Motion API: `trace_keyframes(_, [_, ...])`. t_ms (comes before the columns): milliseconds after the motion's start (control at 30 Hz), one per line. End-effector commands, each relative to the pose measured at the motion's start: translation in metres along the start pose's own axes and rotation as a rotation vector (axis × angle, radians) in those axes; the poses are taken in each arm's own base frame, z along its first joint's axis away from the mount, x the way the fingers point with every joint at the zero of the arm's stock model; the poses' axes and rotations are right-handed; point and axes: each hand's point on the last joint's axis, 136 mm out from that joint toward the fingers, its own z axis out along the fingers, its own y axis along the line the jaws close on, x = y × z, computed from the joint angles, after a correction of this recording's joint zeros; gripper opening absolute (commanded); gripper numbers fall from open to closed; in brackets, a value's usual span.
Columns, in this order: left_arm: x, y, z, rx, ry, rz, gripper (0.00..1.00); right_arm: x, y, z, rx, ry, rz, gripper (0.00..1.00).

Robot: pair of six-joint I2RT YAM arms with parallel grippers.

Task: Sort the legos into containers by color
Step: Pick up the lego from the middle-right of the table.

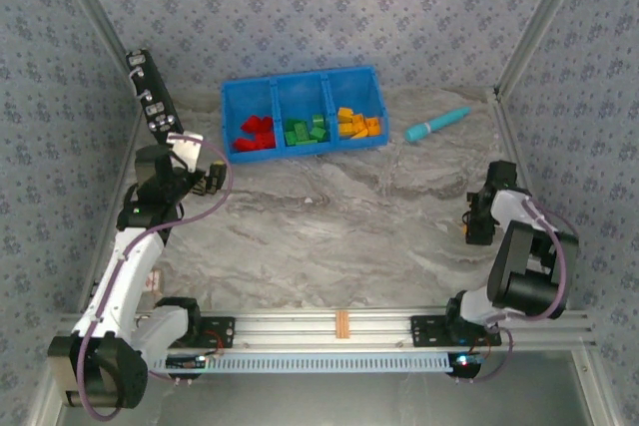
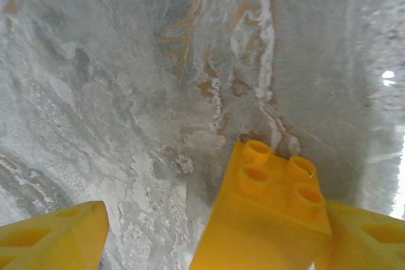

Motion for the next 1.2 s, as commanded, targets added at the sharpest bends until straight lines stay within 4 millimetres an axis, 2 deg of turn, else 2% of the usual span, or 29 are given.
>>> trace_keyframes(0, [-0.024,0.000,-0.009,0.015,-0.053,0.022,0.94,0.002,0.009,0.002,0.013,0.028,-0.015,0.80])
trace_keyframes(233, [-0.023,-0.001,-0.010,0.022,-0.054,0.020,0.95,-0.004,0.006,-0.002,0.051,0.011,-0.022,0.73])
trace_keyframes(300, [-0.023,-0.001,-0.010,0.022,-0.055,0.020,0.95,-0.004,0.006,0.001,0.056,0.023,-0.020,0.69])
trace_keyframes(333, [-0.023,-0.001,-0.010,0.025,-0.055,0.019,0.95,-0.004,0.005,0.002,0.065,0.030,-0.021,0.71])
trace_keyframes(533, [-0.027,-0.002,-0.013,0.025,-0.065,0.024,0.96,0.002,0.011,0.016,0.082,0.075,-0.067,0.67])
trace_keyframes(733, [-0.030,-0.002,-0.016,0.026,-0.075,0.025,0.96,0.004,0.021,0.016,0.085,0.086,-0.130,0.48])
trace_keyframes(900, [-0.034,0.000,-0.024,0.011,-0.101,0.031,0.96,0.007,0.043,0.006,0.042,0.078,-0.235,0.29])
trace_keyframes(967, [-0.037,-0.001,-0.026,0.014,-0.106,0.031,0.96,0.008,0.050,0.001,0.018,0.078,-0.267,0.25])
trace_keyframes(1033, [-0.038,-0.001,-0.026,0.017,-0.103,0.030,0.96,0.008,0.055,-0.009,0.004,0.081,-0.309,0.22])
trace_keyframes(1167, [-0.043,0.000,-0.029,0.015,-0.100,0.031,0.96,0.014,0.093,-0.042,-0.122,0.055,-0.433,0.16])
